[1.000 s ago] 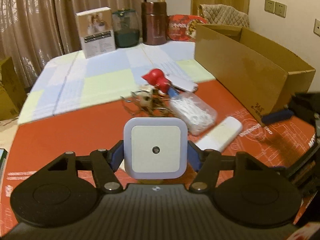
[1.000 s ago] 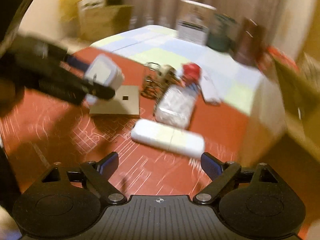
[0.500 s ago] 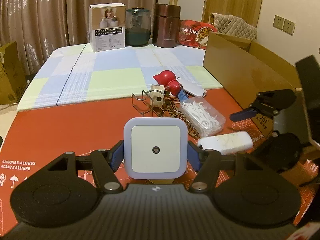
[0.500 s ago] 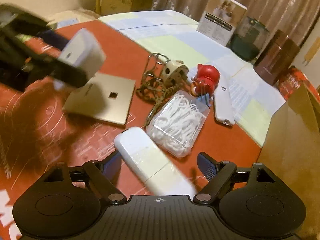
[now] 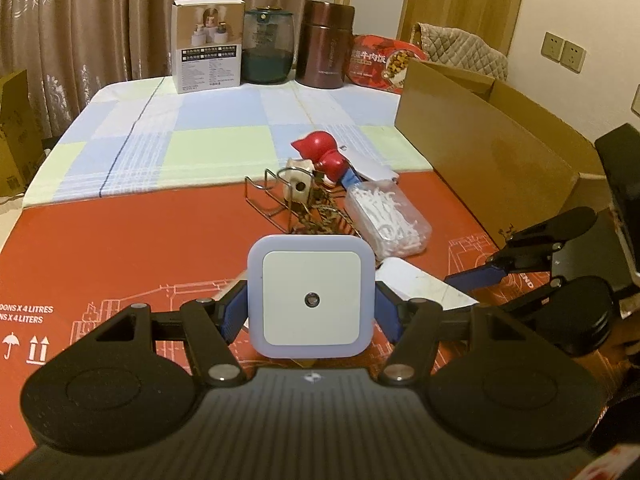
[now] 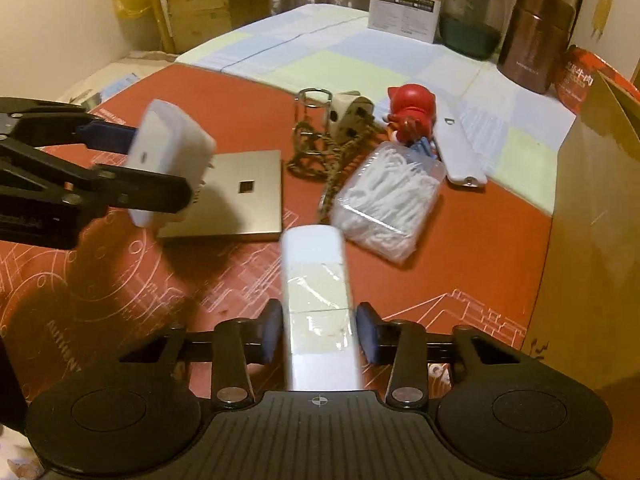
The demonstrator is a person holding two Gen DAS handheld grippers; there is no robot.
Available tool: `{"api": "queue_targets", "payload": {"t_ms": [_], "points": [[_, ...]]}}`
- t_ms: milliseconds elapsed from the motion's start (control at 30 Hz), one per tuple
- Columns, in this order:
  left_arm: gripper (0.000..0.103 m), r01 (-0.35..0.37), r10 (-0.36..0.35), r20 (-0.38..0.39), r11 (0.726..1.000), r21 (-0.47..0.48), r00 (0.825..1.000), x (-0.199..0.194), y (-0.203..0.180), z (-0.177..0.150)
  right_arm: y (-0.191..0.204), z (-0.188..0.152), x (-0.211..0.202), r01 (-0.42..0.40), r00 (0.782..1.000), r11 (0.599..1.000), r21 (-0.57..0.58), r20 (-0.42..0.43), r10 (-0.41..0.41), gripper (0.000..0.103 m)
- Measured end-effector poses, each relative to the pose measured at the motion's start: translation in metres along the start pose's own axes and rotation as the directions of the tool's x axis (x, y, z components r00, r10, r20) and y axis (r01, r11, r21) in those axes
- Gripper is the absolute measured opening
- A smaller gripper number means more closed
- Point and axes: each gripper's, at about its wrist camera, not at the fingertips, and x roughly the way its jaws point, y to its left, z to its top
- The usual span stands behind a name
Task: Organize rigid objects
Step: 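Grasp the white square night light with the left tool while the right tool grasps the white device, then carry the white device into the cardboard box and open the right tool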
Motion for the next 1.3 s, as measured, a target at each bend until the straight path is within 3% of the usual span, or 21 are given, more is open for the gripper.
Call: {"api": "queue_targets", "payload": {"t_ms": [367, 733, 1100, 1300], "points": [[0.061, -0.002, 0.002, 0.031, 1.0, -0.007, 1.0, -0.009, -0.007, 0.008, 0.014, -0.001, -0.032, 0.051, 0.99, 0.998, 0.047, 0.127, -0.057, 0.036], [0.061, -0.002, 0.003, 0.021, 1.0, -0.021, 1.0, -0.009, -0.009, 0.006, 0.004, -0.016, -0.015, 0.035, 0.997, 0.996, 0.087, 0.061, -0.041, 0.037], [0.061, 0.004, -0.004, 0.02, 0.999, -0.038, 1.0, -0.006, -0.006, 0.007, 0.006, -0.011, -0.005, 0.032, 0.998, 0.995, 0.092, 0.053, -0.037, 0.037], [0.061, -0.001, 0.003, 0.039, 0.999, -0.049, 0.999, -0.01, -0.005, 0.009, 0.013, -0.006, -0.025, 0.063, 0.986, 0.996, 0.062, 0.149, -0.071, 0.037]]}}
